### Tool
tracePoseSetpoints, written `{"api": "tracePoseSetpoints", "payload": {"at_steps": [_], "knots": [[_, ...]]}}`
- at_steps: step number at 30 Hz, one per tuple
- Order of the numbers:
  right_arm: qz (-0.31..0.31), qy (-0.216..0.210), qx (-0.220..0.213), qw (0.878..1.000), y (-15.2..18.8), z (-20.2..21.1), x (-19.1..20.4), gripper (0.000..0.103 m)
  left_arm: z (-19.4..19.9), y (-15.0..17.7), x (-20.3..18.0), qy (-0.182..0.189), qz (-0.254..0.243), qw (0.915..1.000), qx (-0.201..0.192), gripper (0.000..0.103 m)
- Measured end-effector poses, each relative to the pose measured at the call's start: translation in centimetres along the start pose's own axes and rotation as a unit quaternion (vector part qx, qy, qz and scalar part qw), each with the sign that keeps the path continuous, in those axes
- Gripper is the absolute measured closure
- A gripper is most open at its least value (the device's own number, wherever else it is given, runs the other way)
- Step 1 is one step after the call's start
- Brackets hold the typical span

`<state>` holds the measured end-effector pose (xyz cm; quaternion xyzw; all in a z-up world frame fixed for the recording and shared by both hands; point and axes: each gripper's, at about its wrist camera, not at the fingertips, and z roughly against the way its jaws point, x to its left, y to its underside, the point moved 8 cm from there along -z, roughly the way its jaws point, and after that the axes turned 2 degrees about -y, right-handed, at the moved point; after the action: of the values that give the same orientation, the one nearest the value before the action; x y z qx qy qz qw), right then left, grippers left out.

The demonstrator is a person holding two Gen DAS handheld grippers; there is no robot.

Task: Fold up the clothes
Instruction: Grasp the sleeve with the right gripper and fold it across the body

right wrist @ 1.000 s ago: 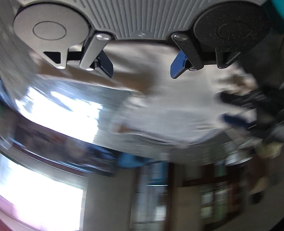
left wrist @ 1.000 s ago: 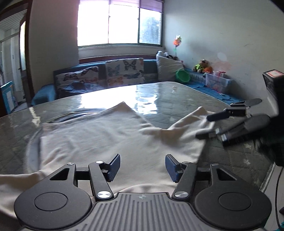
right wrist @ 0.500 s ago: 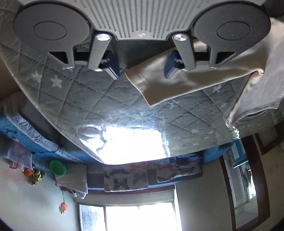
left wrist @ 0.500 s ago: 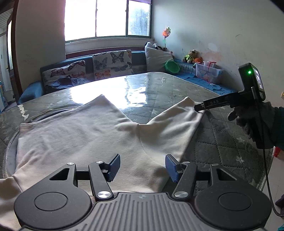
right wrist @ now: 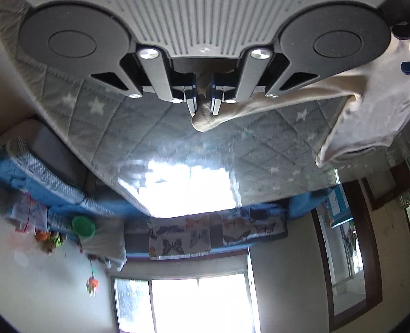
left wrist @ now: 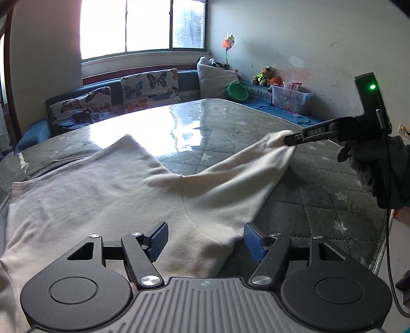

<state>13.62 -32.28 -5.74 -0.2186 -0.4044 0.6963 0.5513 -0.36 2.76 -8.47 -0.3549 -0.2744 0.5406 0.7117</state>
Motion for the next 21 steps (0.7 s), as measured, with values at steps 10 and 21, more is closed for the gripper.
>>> {"api": "tracePoseSetpoints", "payload": {"at_steps": [10,21], "knots": [[0.033,-0.057,-0.055,0.996,-5.1,4.4,4.5,0.094,-0.3,0.1,-2.2,0.042,-0.014,0.999,-0.009,0.034],[0.13,-0.186,-0.079,0.971,-9.7,9.1,18.2,0.095,3.5,-0.5,0.5,0.027,0.016,0.9984,-0.048,0.026]]}}
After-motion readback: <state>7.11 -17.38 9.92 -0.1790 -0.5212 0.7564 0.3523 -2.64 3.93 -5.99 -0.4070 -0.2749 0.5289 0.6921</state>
